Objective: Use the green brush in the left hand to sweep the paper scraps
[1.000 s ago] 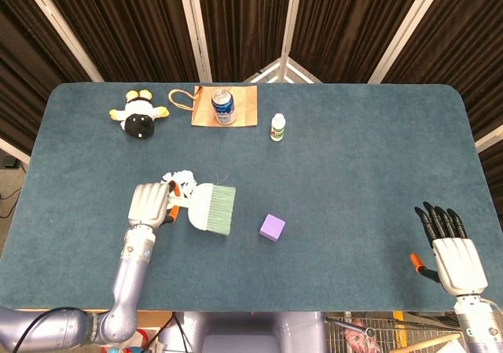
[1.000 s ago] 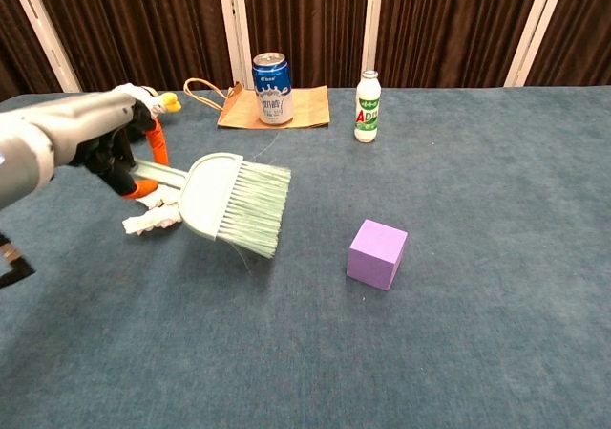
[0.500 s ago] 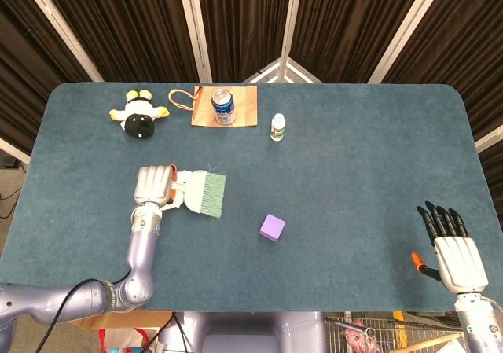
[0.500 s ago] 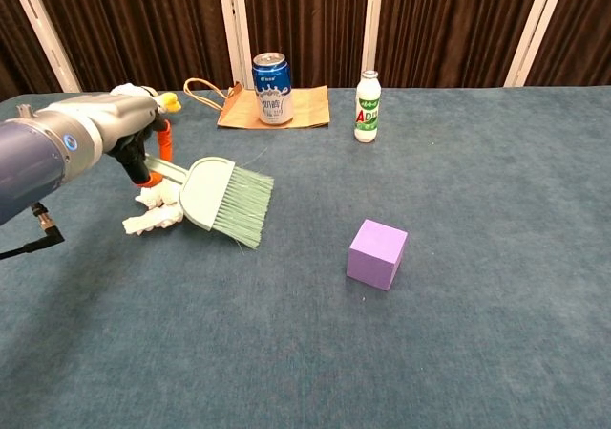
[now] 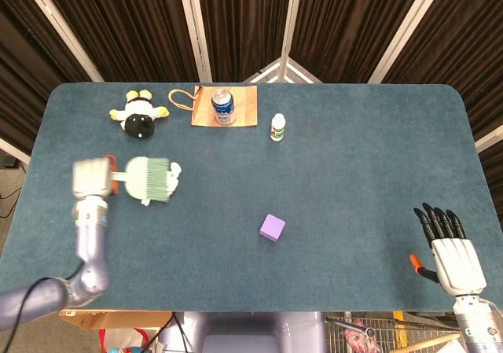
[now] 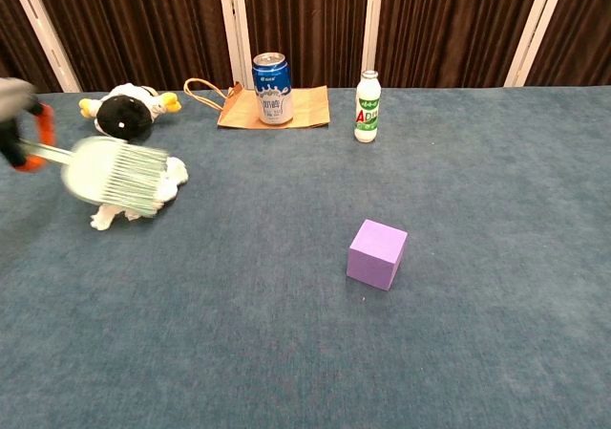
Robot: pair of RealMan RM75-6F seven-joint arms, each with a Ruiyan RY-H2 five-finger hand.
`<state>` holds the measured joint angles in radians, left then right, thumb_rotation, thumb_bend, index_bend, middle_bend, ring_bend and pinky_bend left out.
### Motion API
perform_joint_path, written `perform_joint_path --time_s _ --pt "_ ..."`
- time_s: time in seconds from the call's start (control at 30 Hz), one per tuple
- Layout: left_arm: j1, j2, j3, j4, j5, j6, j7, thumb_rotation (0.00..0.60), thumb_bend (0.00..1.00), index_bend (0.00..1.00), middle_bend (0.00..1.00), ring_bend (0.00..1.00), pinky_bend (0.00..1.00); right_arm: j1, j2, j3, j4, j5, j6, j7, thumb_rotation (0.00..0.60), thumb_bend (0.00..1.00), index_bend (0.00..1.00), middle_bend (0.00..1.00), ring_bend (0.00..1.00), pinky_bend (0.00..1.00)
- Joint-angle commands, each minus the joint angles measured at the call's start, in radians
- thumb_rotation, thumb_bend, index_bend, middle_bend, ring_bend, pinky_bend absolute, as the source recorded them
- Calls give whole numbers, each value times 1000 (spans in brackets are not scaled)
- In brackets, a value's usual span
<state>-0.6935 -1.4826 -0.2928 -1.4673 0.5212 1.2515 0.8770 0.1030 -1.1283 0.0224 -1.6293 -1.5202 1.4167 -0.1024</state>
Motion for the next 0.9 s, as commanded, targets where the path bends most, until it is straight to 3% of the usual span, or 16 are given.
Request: perform_joint_path --time_s 0.03,0.23,0.4,0.57,0.77,0.9 --pt "70 121 8 -11 10 -5 -72 600 747 773 1000 1000 1000 1 -1 1 -1 -1 1 -4 600 321 0 0 0 12" --pt "104 234 -44 -97 41 -16 -187 600 747 773 1000 1000 1000 3 -7 0 0 -5 0 -11 600 321 0 0 0 12" --pt "77 223 -68 -221 66 -6 -214 600 747 773 1000 1000 1000 9 -12 1 2 -4 -10 -14 600 321 0 0 0 12" --pt "13 124 -61 -231 34 10 -161 600 747 773 1000 1000 1000 11 -12 3 4 0 -14 -7 600 321 0 0 0 12" --pt "-88 -63 -58 -109 -32 23 -80 600 747 774 1000 1000 1000 13 -9 5 6 8 -19 7 600 321 0 0 0 12" --pt "-123 -135 -52 -28 -69 21 -41 600 747 775 1000 1000 1000 12 -5 7 9 16 -22 19 600 321 0 0 0 12"
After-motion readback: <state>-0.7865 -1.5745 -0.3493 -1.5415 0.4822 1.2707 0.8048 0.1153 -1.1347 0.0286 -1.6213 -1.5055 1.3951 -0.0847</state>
